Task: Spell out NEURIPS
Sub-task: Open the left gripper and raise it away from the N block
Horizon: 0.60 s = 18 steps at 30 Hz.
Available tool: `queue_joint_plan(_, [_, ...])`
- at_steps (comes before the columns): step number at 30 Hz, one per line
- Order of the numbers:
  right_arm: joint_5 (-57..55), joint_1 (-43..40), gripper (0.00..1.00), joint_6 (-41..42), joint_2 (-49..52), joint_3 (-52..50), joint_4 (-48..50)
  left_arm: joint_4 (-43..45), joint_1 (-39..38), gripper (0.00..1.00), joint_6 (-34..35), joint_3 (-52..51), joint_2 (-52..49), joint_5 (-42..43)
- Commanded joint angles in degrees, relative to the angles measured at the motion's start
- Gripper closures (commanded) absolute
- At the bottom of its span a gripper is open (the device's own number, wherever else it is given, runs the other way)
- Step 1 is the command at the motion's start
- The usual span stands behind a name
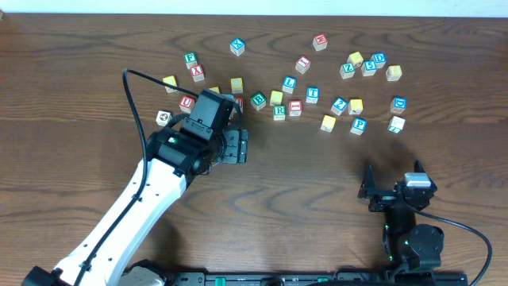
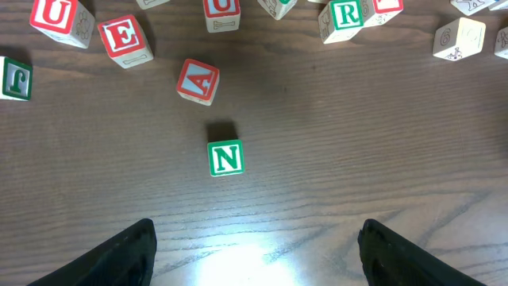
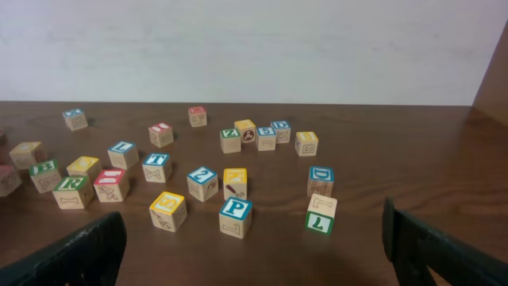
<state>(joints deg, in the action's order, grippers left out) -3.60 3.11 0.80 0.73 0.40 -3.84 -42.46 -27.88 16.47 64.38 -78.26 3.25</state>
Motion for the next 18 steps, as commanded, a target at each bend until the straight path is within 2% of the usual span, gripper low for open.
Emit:
queue_joint_plan(1, [0.1,-0.4,0.01,-0.5,-0.2,-0.1,-0.2,-0.1,0.0,0.20,-0.8,1.9,0.4,-2.4])
queue_joint_plan(12, [0.1,-0.4,0.01,-0.5,-0.2,-0.1,-0.2,-2.5,4.6,0.20,-0.7,5.6,0.2,-3.7])
queue_joint_plan(16, [0.1,-0.4,0.01,-0.5,-0.2,-0.1,-0.2,-6.4,7.3,0.19,-0.8,11.6,-1.9,-3.7])
queue_joint_plan(18, [0.1,-0.4,0.01,-0.5,-0.2,-0.1,-0.2,-10.7,9.5,0.19,-0.9,18.2,-6.3,-3.7])
